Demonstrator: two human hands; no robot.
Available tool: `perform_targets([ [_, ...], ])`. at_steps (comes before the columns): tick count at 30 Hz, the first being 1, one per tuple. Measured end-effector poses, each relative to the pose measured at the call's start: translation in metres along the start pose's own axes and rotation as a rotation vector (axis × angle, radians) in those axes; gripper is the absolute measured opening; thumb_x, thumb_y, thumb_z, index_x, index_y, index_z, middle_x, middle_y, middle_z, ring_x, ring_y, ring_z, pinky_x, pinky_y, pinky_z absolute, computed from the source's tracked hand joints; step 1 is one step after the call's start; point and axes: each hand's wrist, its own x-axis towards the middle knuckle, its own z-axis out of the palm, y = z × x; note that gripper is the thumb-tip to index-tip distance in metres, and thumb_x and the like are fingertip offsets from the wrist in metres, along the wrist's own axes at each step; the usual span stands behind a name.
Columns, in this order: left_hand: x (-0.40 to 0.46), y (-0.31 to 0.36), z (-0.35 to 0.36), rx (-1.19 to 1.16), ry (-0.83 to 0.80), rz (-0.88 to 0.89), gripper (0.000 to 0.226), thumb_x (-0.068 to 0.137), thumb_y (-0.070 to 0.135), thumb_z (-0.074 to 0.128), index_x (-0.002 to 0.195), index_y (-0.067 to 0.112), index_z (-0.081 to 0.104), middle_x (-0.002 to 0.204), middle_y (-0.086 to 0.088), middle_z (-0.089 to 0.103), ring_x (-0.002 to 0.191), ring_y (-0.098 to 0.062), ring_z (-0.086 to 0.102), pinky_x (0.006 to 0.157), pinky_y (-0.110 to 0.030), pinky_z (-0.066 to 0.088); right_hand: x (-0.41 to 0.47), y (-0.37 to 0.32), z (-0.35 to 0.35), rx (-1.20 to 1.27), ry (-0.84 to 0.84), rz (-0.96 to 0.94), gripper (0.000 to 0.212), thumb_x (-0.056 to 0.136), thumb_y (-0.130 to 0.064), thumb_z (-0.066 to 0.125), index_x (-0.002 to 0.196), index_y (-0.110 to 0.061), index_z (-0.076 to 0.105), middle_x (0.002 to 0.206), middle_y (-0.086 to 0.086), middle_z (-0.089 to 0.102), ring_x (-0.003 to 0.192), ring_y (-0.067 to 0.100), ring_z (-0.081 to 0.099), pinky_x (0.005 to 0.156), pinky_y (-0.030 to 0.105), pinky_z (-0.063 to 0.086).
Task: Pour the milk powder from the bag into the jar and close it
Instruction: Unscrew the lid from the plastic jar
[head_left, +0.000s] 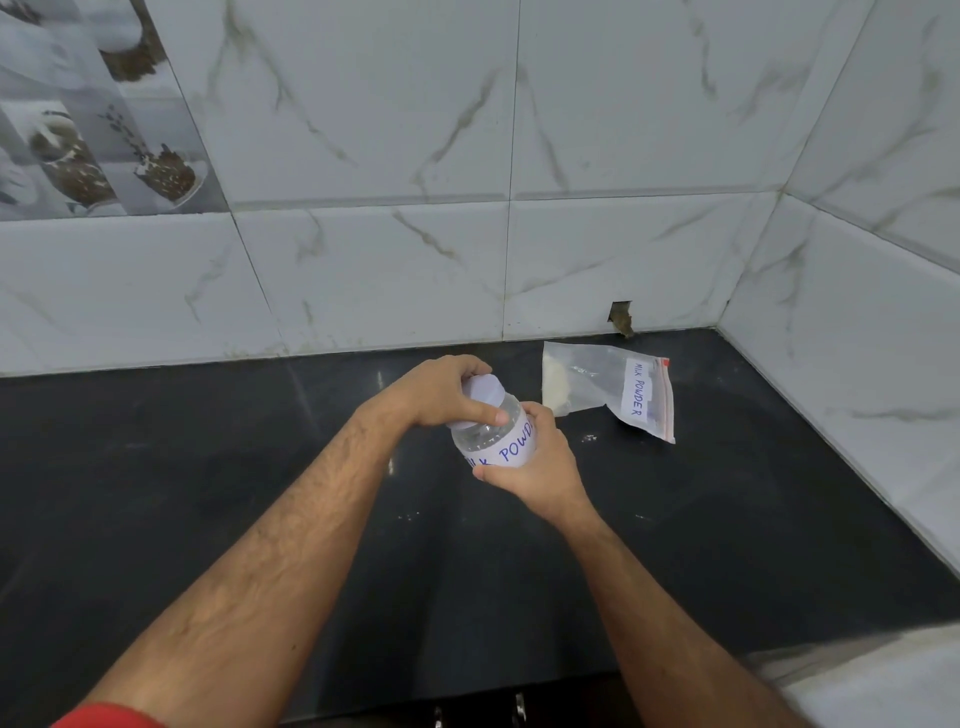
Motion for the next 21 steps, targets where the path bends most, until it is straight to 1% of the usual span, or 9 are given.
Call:
perform_targets([
  [2,0.001,-0.001,0.001,0.048,0.008,-0.030,0.076,0.071,0.049,0.082,0.137,0.025,0.052,0.130,0.007,0.057,0.117,-0.015,0.057,0.097,-0.029,0.047,0.000,0.002,0.003,-0.068,0.014,-0.008,0.095,0.049,-0.049,0.090,0.129,-0.033,0.041,0.112,-0.017,0.055,0.109,0.013,0.056,0.088,0.033,0.056],
  [4,0.001,-0.001,0.003,0.062,0.024,-0.054,0.074,0.070,0.051,0.082,0.134,0.026,0.055,0.125,0.008,0.059,0.111,-0.015,0.059,0.091,-0.028,0.048,0.000,0.004,0.005,-0.113,0.019,-0.021,0.099,0.045,-0.056,0.086,0.130,-0.035,0.041,0.112,-0.018,0.057,0.109,0.014,0.057,0.088,0.038,0.057],
  [8,0.003,-0.004,0.010,0.005,0.033,-0.091,0.059,0.069,0.052,0.082,0.119,0.028,0.062,0.109,0.010,0.064,0.098,-0.012,0.063,0.078,-0.025,0.050,0.002,0.007,0.006,-0.173,-0.002,-0.070,0.087,0.048,-0.056,0.085,0.124,-0.039,0.046,0.111,-0.018,0.062,0.103,0.013,0.062,0.086,0.039,0.059],
  [11,0.005,-0.008,0.013,-0.097,0.042,-0.089,0.047,0.073,0.051,0.078,0.111,0.028,0.065,0.103,0.010,0.068,0.094,-0.010,0.066,0.077,-0.027,0.055,0.002,0.010,0.003,-0.168,0.002,-0.075,0.084,0.051,-0.050,0.087,0.125,-0.030,0.051,0.110,-0.015,0.063,0.100,0.010,0.063,0.088,0.035,0.057],
  [13,0.005,-0.009,0.015,-0.289,0.048,-0.092,0.038,0.080,0.043,0.075,0.112,0.024,0.066,0.105,0.005,0.070,0.091,-0.011,0.069,0.075,-0.028,0.057,0.003,0.011,0.000,-0.131,0.000,-0.047,0.081,0.052,-0.043,0.090,0.122,-0.028,0.052,0.108,-0.015,0.064,0.099,0.008,0.064,0.082,0.025,0.056],
  [15,0.005,-0.013,0.018,-0.551,0.077,-0.141,0.028,0.089,0.034,0.068,0.113,0.019,0.065,0.107,-0.002,0.070,0.088,-0.013,0.068,0.075,-0.030,0.059,0.002,0.010,-0.004,-0.085,0.002,-0.020,0.073,0.054,-0.036,0.093,0.114,-0.034,0.050,0.102,-0.018,0.062,0.096,0.004,0.063,0.075,0.013,0.049],
  [16,0.006,-0.017,0.020,-0.713,0.088,-0.182,0.025,0.092,0.032,0.063,0.112,0.017,0.064,0.108,-0.006,0.068,0.089,-0.016,0.068,0.079,-0.034,0.060,0.001,0.008,-0.006,-0.062,0.010,-0.014,0.069,0.055,-0.032,0.093,0.107,-0.039,0.049,0.100,-0.021,0.061,0.095,0.002,0.063,0.073,0.010,0.046],
  [18,0.008,-0.032,0.025,-1.108,0.059,-0.273,0.027,0.093,0.031,0.058,0.111,0.012,0.062,0.111,-0.013,0.067,0.096,-0.026,0.069,0.088,-0.046,0.058,0.000,0.009,-0.010,-0.020,0.027,-0.006,0.061,0.057,-0.024,0.094,0.096,-0.041,0.050,0.098,-0.022,0.061,0.092,-0.002,0.063,0.070,0.009,0.046],
  [21,0.011,-0.068,0.040,-1.526,0.024,-0.370,0.036,0.092,0.038,0.056,0.116,0.010,0.059,0.114,-0.020,0.067,0.104,-0.039,0.067,0.085,-0.053,0.058,0.000,0.008,-0.014,0.039,0.031,-0.007,0.062,0.058,-0.018,0.094,0.095,-0.044,0.052,0.101,-0.021,0.062,0.094,-0.005,0.064,0.070,0.007,0.048],
])
